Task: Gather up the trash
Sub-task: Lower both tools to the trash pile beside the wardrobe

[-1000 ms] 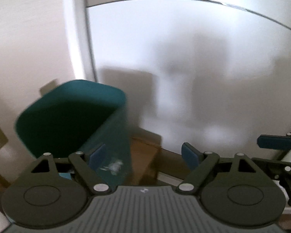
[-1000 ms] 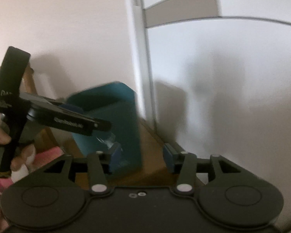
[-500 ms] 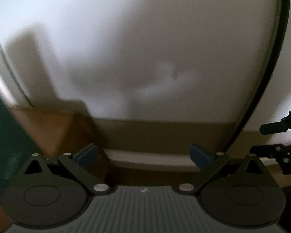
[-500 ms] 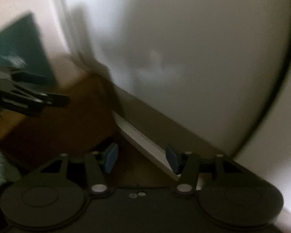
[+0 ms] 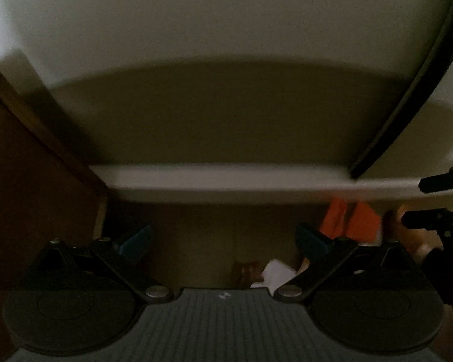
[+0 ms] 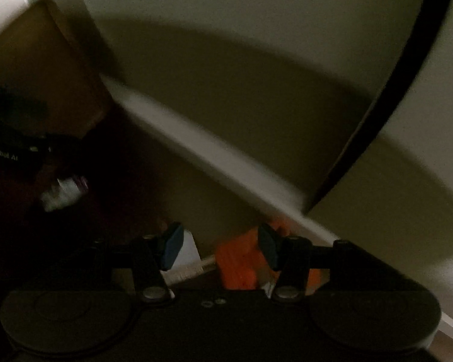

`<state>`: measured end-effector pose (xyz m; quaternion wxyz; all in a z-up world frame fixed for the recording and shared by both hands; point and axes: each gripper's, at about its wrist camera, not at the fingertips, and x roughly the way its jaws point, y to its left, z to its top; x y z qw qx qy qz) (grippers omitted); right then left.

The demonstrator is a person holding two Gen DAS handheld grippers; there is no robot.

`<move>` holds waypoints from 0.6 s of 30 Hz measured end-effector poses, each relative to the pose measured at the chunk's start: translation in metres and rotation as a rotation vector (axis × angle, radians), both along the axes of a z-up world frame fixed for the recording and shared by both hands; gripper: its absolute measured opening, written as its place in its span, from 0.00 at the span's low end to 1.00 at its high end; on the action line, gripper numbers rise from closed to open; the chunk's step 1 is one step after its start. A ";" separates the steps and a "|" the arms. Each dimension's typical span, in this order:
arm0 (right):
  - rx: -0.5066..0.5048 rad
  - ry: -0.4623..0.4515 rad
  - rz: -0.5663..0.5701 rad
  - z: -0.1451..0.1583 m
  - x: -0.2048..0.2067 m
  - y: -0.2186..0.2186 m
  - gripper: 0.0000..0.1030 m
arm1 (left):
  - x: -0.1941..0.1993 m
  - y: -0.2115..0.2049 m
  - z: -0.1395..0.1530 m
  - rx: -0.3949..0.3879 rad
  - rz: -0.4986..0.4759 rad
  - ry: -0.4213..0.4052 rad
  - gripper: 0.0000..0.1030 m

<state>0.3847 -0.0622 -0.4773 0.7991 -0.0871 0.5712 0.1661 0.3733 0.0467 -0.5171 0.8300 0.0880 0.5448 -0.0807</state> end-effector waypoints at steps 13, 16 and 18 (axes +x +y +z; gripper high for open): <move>-0.153 0.220 0.120 -0.157 0.000 -0.003 0.52 | 0.023 -0.001 -0.181 0.001 0.034 0.286 0.99; -0.164 0.254 0.125 -0.185 0.001 -0.004 0.52 | 0.021 -0.006 -0.210 -0.005 0.036 0.322 0.99; -0.176 0.269 0.131 -0.201 0.001 -0.004 0.52 | 0.020 -0.008 -0.230 -0.011 0.047 0.351 0.99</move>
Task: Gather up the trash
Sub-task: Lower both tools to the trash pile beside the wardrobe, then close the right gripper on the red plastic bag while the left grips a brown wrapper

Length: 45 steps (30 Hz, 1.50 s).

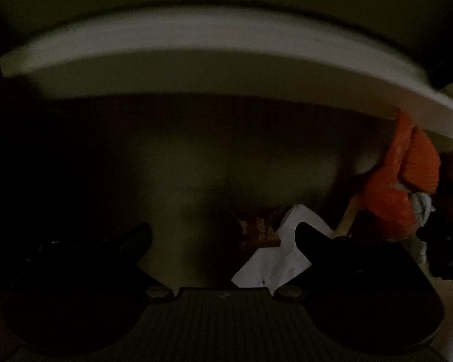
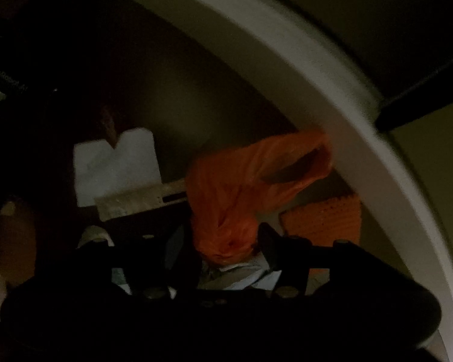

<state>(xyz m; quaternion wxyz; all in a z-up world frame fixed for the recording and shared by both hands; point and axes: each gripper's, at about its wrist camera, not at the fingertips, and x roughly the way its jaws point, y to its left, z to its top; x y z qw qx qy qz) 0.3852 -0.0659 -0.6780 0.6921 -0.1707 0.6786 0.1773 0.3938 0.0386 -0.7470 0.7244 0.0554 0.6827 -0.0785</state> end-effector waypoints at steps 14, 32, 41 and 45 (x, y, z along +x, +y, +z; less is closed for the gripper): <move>-0.057 0.020 -0.013 -0.062 0.003 -0.003 0.54 | -0.004 -0.002 -0.070 -0.030 0.073 0.118 0.91; -0.084 -0.051 0.061 -0.032 -0.002 0.016 0.44 | -0.010 0.020 -0.062 -0.103 0.197 0.150 0.46; 0.002 -0.129 0.041 0.065 -0.002 0.026 0.43 | -0.016 0.035 0.015 -0.083 0.158 0.069 0.46; 0.057 -0.177 0.033 0.118 -0.004 0.039 0.43 | -0.023 0.047 0.074 -0.081 0.151 0.007 0.46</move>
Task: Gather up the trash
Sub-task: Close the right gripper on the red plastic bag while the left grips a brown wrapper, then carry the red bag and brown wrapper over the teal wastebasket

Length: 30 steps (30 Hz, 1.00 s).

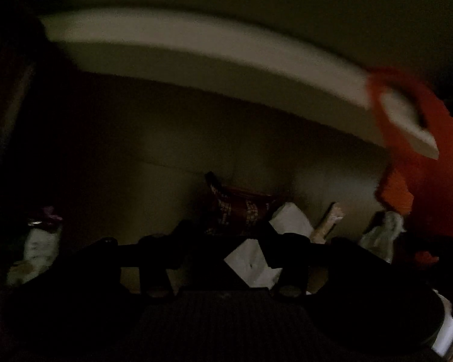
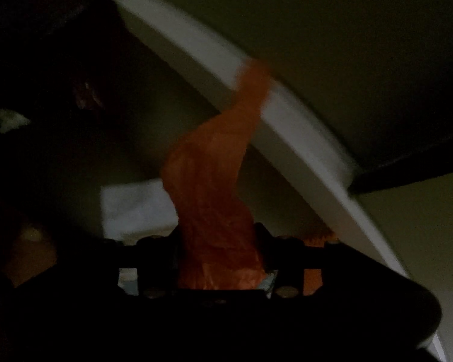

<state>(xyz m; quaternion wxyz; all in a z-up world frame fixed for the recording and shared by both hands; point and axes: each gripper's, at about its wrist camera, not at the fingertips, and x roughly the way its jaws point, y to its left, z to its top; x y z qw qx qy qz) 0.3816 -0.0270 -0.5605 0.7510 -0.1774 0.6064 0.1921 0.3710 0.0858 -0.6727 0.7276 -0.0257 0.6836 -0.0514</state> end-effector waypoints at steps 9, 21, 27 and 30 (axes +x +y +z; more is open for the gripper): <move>0.135 -0.150 0.059 0.151 -0.031 0.028 0.43 | -0.027 0.023 0.149 0.022 0.089 -0.248 0.46; 0.287 -0.424 0.238 0.350 -0.096 0.074 0.43 | -0.122 0.084 0.394 0.035 0.259 -0.633 0.46; 0.382 -0.543 0.324 0.423 -0.128 0.106 0.43 | -0.177 0.106 0.475 0.047 0.301 -0.739 0.46; 0.439 -0.591 0.362 0.458 -0.139 0.128 0.43 | -0.199 0.118 0.513 0.045 0.327 -0.780 0.46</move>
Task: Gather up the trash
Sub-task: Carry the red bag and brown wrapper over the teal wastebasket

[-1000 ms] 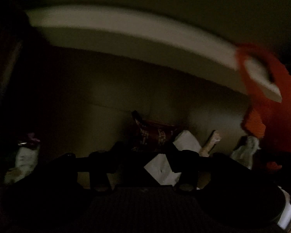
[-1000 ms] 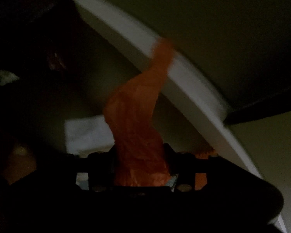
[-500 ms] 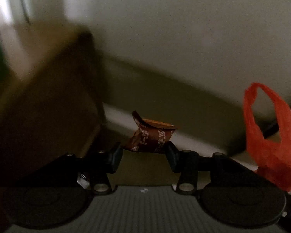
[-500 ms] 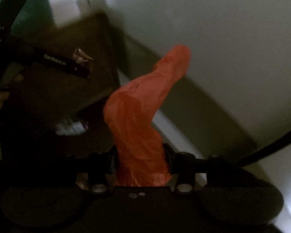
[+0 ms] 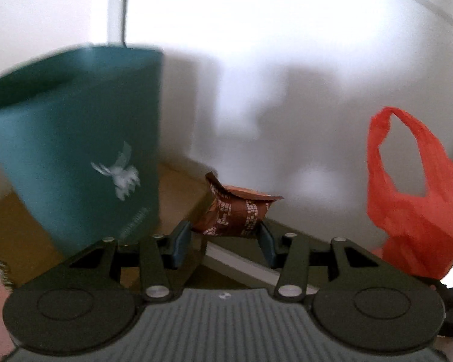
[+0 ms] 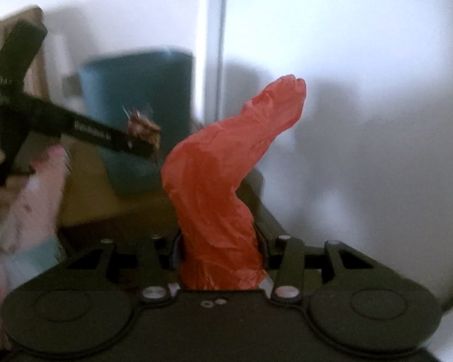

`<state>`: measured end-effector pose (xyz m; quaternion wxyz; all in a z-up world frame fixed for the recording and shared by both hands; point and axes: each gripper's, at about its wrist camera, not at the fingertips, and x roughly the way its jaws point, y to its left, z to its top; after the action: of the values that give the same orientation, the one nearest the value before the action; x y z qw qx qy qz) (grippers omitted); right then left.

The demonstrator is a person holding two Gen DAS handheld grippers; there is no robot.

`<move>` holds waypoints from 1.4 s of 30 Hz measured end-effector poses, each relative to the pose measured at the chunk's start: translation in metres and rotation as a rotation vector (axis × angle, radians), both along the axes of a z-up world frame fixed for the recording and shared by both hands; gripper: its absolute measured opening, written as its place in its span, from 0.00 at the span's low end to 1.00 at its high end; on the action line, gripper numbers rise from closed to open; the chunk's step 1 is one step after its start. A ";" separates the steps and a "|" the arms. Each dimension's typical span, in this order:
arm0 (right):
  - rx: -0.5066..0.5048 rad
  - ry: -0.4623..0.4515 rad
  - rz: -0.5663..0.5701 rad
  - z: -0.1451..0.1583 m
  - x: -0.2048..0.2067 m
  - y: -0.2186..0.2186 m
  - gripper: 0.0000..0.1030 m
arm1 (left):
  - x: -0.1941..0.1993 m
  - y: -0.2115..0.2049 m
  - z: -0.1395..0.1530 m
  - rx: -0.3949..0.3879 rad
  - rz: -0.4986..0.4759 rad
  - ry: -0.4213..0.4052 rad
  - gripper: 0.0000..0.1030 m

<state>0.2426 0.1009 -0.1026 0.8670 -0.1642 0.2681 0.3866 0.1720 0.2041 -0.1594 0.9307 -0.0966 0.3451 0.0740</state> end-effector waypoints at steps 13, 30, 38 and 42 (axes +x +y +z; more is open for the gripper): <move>0.145 -0.157 0.125 0.095 0.005 0.100 0.43 | -0.041 0.054 0.118 0.113 0.092 -0.128 0.46; 0.101 -0.124 0.088 0.076 0.088 0.264 0.43 | 0.025 0.188 0.132 0.163 0.276 -0.010 0.47; -0.007 -0.076 0.085 0.036 0.104 0.301 0.44 | 0.072 0.212 0.103 0.188 0.278 0.098 0.47; -0.041 -0.066 0.089 0.028 0.107 0.303 0.46 | 0.086 0.214 0.089 0.192 0.260 0.136 0.47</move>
<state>0.3499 0.4041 -0.0749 0.8538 -0.2065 0.2397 0.4134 0.2578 0.4185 -0.0704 0.8927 -0.0456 0.3830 0.2329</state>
